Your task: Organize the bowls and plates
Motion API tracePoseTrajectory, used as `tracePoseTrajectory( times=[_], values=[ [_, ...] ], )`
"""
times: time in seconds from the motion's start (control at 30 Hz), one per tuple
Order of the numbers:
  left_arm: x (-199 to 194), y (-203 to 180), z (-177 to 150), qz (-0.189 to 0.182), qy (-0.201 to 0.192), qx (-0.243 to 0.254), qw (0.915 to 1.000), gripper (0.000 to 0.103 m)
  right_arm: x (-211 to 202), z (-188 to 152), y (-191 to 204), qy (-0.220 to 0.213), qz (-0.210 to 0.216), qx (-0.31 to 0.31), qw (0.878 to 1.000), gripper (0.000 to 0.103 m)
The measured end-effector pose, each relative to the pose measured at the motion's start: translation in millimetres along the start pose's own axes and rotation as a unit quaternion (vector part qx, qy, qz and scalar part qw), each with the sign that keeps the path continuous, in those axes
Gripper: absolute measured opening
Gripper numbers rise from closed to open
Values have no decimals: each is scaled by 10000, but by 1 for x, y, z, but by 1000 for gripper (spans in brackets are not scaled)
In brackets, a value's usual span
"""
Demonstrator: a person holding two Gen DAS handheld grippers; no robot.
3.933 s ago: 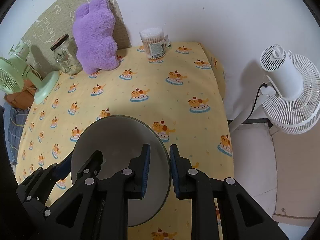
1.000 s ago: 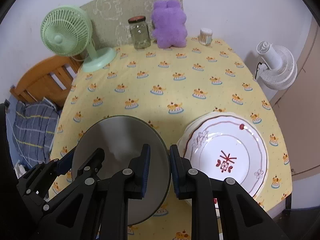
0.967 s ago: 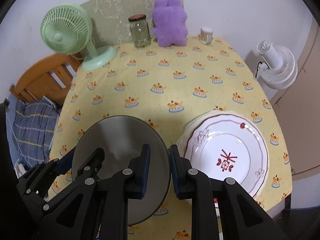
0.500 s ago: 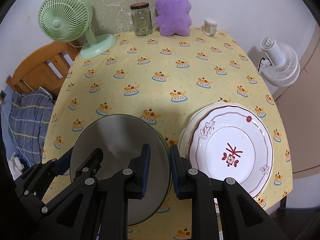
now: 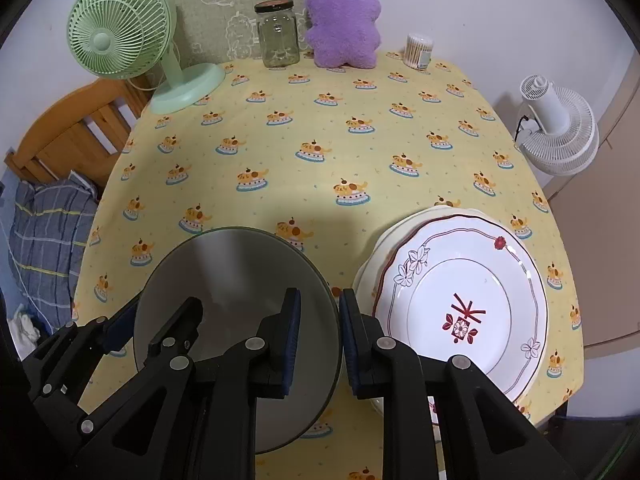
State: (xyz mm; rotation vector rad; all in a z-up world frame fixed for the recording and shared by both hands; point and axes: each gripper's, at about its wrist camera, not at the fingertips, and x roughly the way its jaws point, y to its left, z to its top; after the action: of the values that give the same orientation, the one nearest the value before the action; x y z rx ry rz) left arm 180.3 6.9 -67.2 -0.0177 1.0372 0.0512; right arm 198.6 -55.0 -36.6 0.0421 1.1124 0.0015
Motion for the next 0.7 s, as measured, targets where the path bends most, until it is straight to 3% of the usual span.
tracePoseTrajectory(
  times=[0.23,0.33,0.5,0.67,0.7],
  values=[
    [0,-1,-1,-22,54,-23,10000,32,-2,-2,1,27,-5,-9,10000,23],
    [-1,-1,-3,-210,117,-51,9997,43,-4,-5,1,33,9,39,10000,23],
    [-7,-1,-4,-338,47,-60,9994,52,-15,-7,0,-82,-13,30,10000,24],
    [-13,-2,-7,-422,-21,19,9991,66,-22,-11,-8,-78,210,143,9996,24],
    [-13,-3,-8,-429,-32,32,9991,67,-23,-11,-9,-78,264,153,9995,28]
  ],
)
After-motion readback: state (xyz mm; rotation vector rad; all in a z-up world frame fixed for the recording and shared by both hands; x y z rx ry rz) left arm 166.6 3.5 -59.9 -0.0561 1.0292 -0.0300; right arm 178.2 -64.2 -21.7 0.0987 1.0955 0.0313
